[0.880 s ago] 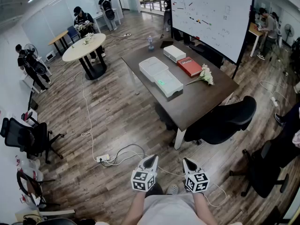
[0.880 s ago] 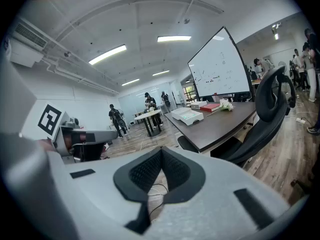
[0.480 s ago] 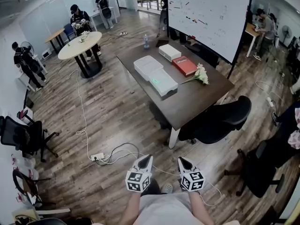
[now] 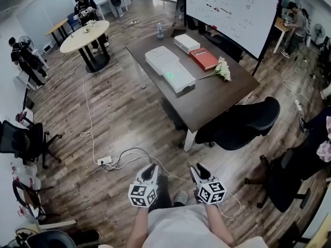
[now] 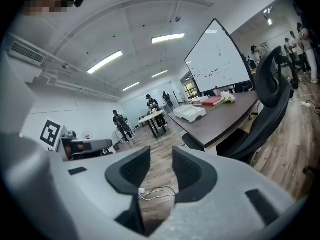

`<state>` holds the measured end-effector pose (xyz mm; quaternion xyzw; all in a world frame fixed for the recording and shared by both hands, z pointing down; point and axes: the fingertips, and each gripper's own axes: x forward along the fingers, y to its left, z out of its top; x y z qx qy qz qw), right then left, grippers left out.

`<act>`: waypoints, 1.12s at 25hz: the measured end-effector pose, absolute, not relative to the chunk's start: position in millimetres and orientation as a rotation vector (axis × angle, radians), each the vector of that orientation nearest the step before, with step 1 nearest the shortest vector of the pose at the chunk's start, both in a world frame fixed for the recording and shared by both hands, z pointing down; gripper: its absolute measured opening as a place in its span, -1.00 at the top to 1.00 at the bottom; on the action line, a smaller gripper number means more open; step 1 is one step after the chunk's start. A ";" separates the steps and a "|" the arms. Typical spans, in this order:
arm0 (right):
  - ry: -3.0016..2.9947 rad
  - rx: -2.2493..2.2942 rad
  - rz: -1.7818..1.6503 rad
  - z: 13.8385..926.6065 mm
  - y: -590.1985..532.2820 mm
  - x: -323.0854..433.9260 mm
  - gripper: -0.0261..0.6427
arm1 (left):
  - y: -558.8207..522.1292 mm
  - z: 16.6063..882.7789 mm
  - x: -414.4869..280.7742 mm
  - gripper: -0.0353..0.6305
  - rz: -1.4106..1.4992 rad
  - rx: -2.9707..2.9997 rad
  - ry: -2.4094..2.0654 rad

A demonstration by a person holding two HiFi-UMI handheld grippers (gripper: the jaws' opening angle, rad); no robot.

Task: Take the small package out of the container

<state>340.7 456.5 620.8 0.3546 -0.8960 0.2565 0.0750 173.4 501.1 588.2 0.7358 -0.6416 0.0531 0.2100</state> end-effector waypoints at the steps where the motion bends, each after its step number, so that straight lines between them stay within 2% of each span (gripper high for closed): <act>1: -2.686 1.062 0.777 622.7 453.9 338.5 0.47 | 500.7 590.3 169.9 0.86 0.152 2.037 -1.791; 3: -2.685 1.056 0.791 626.3 447.0 333.2 0.35 | 499.2 594.3 162.0 0.80 0.166 2.019 -1.807; 5: -2.680 1.031 0.800 630.4 437.5 322.9 0.26 | 492.7 595.3 147.7 0.57 0.171 2.000 -1.830; 6: -2.673 1.011 0.803 632.3 432.9 315.1 0.22 | 488.3 594.1 137.2 0.52 0.168 1.989 -1.847; 11: -2.638 0.912 0.802 636.3 416.1 282.6 -0.01 | 466.9 588.6 88.0 0.36 0.117 1.913 -1.906; 23: -2.560 0.845 0.806 650.0 324.6 203.9 -0.29 | 361.6 591.2 1.1 0.27 0.050 1.874 -1.888; 26: -2.540 0.834 0.822 648.6 301.4 174.7 -0.46 | 332.2 585.1 -23.0 0.27 0.026 1.903 -1.856; 28: -2.543 0.836 0.818 644.9 286.0 153.9 -0.50 | 313.7 581.8 -39.3 0.27 0.014 1.924 -1.831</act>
